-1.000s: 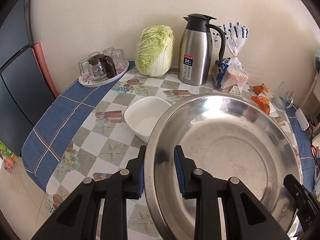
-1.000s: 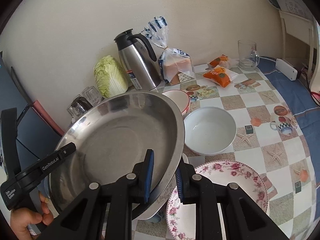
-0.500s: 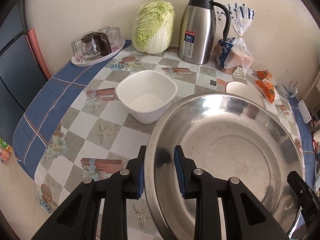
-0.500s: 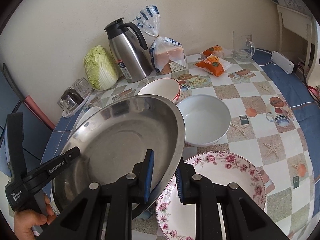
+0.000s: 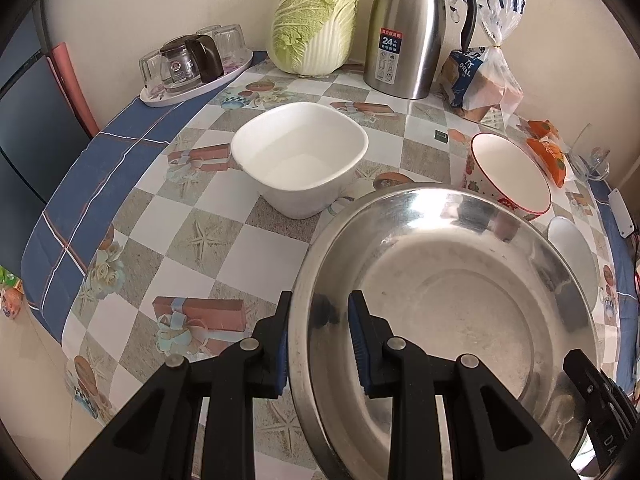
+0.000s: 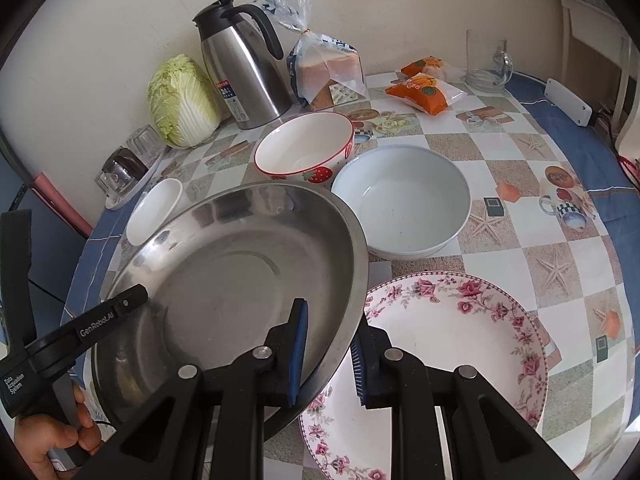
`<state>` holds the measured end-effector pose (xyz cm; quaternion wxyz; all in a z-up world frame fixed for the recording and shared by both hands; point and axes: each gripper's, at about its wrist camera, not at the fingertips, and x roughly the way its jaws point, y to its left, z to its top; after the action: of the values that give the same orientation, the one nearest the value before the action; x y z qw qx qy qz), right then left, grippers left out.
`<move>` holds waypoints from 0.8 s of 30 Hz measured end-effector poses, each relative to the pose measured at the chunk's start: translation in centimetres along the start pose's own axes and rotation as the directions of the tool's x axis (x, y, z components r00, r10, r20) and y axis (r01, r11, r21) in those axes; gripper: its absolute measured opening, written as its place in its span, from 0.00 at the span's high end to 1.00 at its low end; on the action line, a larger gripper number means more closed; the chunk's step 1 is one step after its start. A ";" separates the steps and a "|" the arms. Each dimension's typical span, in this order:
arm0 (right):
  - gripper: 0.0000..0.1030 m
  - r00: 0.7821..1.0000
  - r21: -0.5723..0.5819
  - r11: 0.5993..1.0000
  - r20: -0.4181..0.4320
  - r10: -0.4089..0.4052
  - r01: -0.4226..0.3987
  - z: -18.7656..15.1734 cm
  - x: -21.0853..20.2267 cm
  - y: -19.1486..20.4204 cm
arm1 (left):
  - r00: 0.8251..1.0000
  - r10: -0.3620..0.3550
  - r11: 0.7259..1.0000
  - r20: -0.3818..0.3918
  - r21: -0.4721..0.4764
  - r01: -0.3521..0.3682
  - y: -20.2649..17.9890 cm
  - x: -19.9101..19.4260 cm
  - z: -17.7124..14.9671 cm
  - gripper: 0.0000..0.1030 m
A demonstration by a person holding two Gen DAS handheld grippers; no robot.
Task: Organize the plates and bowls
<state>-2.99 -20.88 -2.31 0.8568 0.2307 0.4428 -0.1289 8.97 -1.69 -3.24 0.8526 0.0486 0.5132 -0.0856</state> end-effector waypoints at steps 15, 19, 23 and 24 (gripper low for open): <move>0.79 0.998 -0.036 0.998 -0.041 -0.044 0.042 -0.4 1.5 0.5 | 0.998 -0.027 0.999 -0.056 -0.032 0.025 0.5 1.4 0.0 0.73; 0.79 0.997 -0.057 0.997 -0.045 -0.061 0.059 -0.4 1.7 0.9 | 0.997 -0.026 0.999 -0.078 -0.036 0.023 0.8 2.0 -0.1 0.73; 0.79 0.996 -0.064 0.996 -0.055 -0.068 0.065 -0.5 1.9 1.0 | 0.995 -0.027 0.999 -0.098 -0.045 0.023 0.9 2.4 -0.2 0.73; 0.79 0.996 -0.065 0.996 -0.060 -0.070 0.066 -0.6 2.0 0.9 | 0.995 -0.027 0.999 -0.099 -0.045 0.023 1.0 2.5 -0.2 0.73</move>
<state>-1.82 -19.84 -3.98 0.8444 0.1925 0.4808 -0.1369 10.15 -0.96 -5.52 0.8256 0.0277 0.5575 -0.0824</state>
